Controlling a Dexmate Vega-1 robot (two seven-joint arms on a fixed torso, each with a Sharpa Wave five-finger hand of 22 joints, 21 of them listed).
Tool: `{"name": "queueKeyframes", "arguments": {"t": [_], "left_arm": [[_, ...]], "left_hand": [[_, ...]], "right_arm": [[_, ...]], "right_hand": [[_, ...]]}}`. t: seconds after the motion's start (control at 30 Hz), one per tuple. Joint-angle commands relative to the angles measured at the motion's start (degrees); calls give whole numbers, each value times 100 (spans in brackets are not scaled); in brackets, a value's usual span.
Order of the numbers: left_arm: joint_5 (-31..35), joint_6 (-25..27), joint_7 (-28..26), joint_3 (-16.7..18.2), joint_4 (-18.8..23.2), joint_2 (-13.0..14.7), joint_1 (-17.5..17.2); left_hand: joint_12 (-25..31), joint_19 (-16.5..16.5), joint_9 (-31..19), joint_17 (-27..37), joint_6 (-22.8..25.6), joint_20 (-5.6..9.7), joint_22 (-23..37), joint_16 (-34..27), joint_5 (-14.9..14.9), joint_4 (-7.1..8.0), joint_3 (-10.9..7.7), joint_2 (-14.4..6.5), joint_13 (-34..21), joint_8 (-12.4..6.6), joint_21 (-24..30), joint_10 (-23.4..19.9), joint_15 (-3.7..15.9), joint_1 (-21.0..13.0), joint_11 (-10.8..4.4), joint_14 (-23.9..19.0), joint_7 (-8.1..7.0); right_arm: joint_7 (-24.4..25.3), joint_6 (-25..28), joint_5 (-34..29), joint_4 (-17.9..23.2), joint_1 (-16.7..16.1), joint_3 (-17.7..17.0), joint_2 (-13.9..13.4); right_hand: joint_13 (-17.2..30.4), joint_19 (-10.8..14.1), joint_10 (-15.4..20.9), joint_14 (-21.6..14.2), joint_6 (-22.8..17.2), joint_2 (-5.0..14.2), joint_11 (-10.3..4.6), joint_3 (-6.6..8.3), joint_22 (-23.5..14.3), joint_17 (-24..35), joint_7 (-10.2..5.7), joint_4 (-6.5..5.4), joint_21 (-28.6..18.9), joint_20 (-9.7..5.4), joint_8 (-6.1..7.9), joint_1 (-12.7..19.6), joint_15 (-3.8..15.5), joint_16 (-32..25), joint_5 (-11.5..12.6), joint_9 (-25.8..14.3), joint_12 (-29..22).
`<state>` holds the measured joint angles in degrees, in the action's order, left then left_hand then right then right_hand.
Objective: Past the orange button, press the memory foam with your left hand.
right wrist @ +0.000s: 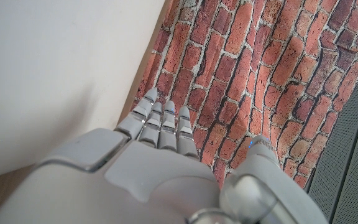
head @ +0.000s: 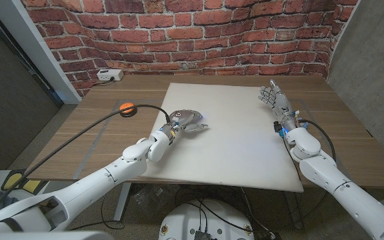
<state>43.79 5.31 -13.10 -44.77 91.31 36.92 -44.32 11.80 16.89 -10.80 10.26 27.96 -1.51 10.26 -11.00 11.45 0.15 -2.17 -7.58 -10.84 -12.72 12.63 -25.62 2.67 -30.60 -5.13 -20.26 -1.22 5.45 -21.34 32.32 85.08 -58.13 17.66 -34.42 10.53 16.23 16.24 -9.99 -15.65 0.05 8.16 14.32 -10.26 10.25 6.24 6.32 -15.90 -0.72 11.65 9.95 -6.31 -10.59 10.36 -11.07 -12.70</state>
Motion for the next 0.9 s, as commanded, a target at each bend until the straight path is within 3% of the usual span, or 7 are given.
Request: {"name": "queueKeyframes", "arguments": {"t": [0.03,0.1,0.13,0.9], "left_arm": [[-33,61,295,-113,-115,-59,120],[-47,47,383,-138,-137,-59,160],[-45,47,405,-148,-147,-61,174],[-7,113,624,-304,-271,-91,249]], "left_hand": [[4,51,-16,10,61,60,14,-7,-3,-27,-48,-13,-29,-12,-27,-46,101,-31,6,-58,5],[3,162,-17,11,71,237,13,-6,-8,-36,-57,-9,-30,0,5,-65,104,-52,67,-77,37],[2,176,-17,11,76,246,13,-10,-9,-37,-58,-8,-30,0,9,-65,102,-54,61,-89,49],[1,231,-19,12,145,214,12,-18,-17,-55,-70,7,-33,3,6,-97,74,-89,108,-155,77]], "right_arm": [[-5,57,40,6,-1,-12,-14],[-5,65,38,1,6,-8,-13],[-7,72,41,0,8,-6,-14],[9,210,11,24,76,41,-34]], "right_hand": [[30,42,26,-31,-57,34,12,12,-17,24,-35,35,6,4,-2,23,-10,1,16,-11,6],[31,41,24,-33,-57,37,1,14,-17,24,-34,36,11,3,-3,26,-13,1,16,-11,7],[31,41,24,-33,-57,38,1,14,-18,24,-33,36,12,4,-3,27,-16,1,16,-11,7],[31,73,63,-60,-86,87,-14,42,-20,21,-54,56,37,18,3,75,-18,-6,13,-12,-5]]}}
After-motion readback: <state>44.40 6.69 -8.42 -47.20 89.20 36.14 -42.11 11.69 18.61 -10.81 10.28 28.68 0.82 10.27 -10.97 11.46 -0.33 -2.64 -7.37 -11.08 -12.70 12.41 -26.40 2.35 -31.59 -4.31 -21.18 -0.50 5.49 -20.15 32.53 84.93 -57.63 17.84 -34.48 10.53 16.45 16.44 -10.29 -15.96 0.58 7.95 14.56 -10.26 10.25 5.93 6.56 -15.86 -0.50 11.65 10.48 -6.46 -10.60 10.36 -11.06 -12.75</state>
